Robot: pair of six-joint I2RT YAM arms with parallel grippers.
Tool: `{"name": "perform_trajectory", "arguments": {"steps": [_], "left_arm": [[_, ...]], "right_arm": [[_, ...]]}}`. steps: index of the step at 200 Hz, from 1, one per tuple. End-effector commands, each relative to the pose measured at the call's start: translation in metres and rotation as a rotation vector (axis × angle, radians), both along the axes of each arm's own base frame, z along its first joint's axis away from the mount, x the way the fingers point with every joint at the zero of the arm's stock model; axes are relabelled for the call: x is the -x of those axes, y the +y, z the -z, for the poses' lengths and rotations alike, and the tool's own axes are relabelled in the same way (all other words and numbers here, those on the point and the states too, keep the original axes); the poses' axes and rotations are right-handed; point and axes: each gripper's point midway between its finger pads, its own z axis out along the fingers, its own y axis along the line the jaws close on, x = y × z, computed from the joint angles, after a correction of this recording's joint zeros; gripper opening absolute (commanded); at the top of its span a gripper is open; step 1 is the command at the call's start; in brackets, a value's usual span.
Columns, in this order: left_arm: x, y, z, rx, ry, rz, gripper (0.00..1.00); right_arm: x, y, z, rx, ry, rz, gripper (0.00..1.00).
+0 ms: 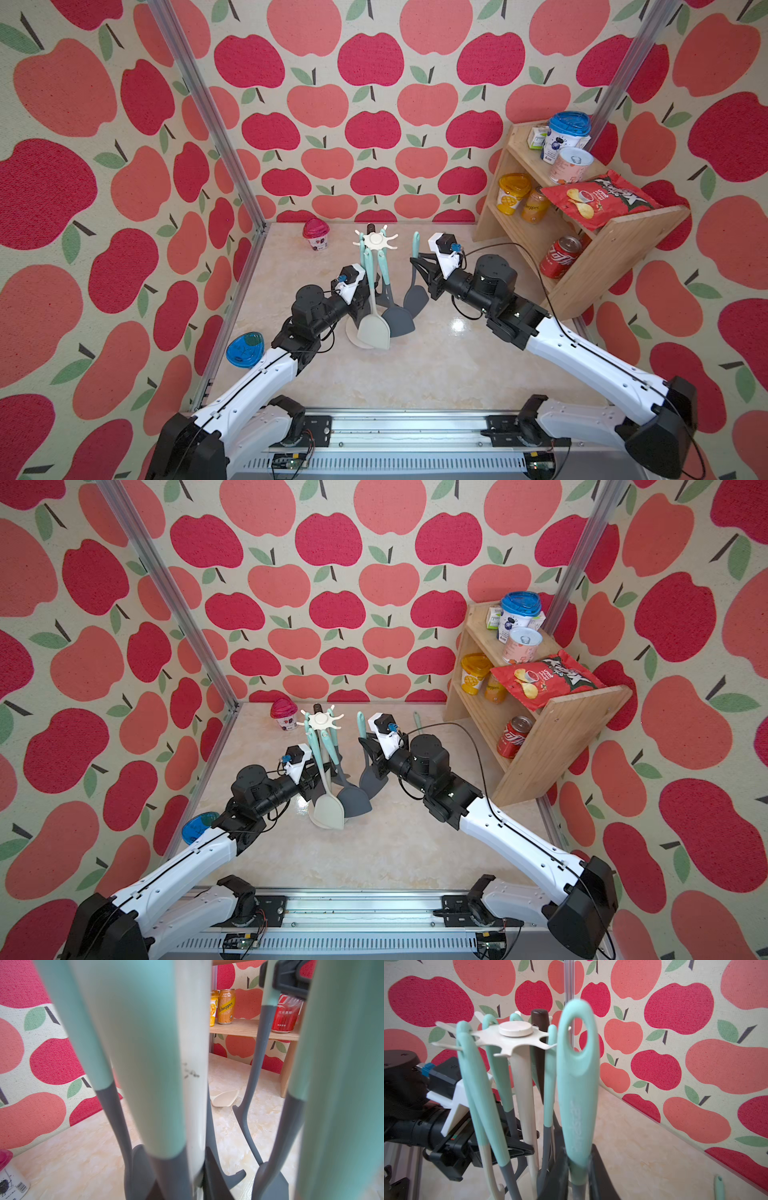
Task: Take the spatula off the kitchen utensil rack
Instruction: Take off the spatula from the rack, then place the spatula at the center of the board.
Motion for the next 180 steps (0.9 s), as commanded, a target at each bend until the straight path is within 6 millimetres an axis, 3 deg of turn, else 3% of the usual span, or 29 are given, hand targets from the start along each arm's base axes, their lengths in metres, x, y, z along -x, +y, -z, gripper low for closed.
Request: {"name": "perform_trajectory", "arguments": {"steps": [1,108,180], "left_arm": [[0.006,0.005,0.069,-0.153,0.175,-0.001,0.0],[0.008,0.007,0.068,-0.152,0.17,-0.007,0.0],[0.008,0.007,0.068,-0.148,0.174,-0.004,0.0]], "right_arm": [[-0.017,-0.022,-0.022,-0.037,-0.005,0.13,0.0],[-0.094,-0.07,-0.004,-0.027,0.162,0.351,0.0],[-0.14,-0.076,0.022,-0.004,0.246,0.369,0.0]]}}
